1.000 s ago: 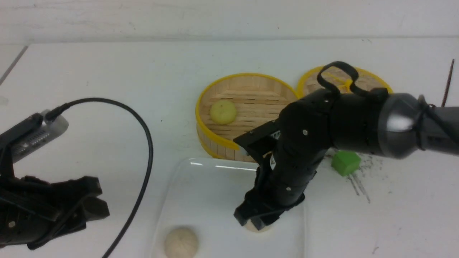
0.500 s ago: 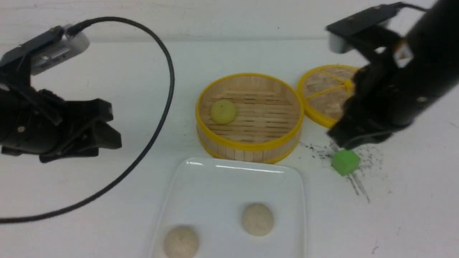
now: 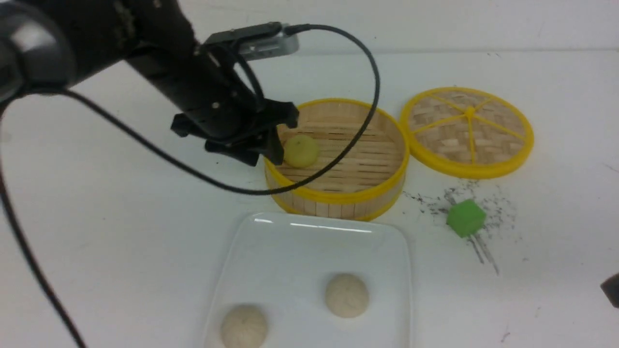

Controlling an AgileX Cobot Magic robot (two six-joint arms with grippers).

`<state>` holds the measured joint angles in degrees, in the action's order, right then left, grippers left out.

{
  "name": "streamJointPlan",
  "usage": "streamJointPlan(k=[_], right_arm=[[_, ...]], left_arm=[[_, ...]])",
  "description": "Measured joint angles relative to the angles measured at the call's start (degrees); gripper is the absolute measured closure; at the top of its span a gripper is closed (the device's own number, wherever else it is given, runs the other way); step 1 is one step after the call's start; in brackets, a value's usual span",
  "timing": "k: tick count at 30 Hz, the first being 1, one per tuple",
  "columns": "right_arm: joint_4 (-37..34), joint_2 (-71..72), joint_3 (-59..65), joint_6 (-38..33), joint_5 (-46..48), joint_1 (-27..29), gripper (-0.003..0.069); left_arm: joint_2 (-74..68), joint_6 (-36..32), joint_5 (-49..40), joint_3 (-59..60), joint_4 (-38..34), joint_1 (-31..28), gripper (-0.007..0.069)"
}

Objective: Put the steamed buns into the plate on the white tablecloth.
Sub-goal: 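Reach into the bamboo steamer and grasp a bun with the left gripper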

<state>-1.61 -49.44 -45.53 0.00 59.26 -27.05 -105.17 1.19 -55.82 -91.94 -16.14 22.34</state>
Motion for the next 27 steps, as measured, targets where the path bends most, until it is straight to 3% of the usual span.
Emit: streamJointPlan(k=[10, 19, 22, 26, 27], right_arm=[[0.06, 1.02, 3.06, 0.0, -5.52, 0.0, 0.067], [-2.57, 1.02, 3.16, 0.0, -5.88, 0.0, 0.0666], [-3.04, 1.02, 3.27, 0.0, -6.05, 0.0, 0.0665], [-3.31, 1.02, 3.33, 0.0, -6.23, 0.0, 0.0664], [-3.37, 1.02, 3.33, 0.0, -6.31, 0.0, 0.0662]], left_arm=[[-16.47, 3.2, -0.9, -18.65, 5.11, 2.34, 0.0312], [-23.62, 5.72, 5.48, -21.97, 8.34, 2.44, 0.0342], [-24.22, 7.03, 5.74, -21.97, 8.48, 2.44, 0.0424], [-23.43, 7.33, 2.62, -22.8, 8.25, 2.44, 0.0596], [-22.85, 7.33, 0.87, -23.36, 8.25, 2.44, 0.0603]])
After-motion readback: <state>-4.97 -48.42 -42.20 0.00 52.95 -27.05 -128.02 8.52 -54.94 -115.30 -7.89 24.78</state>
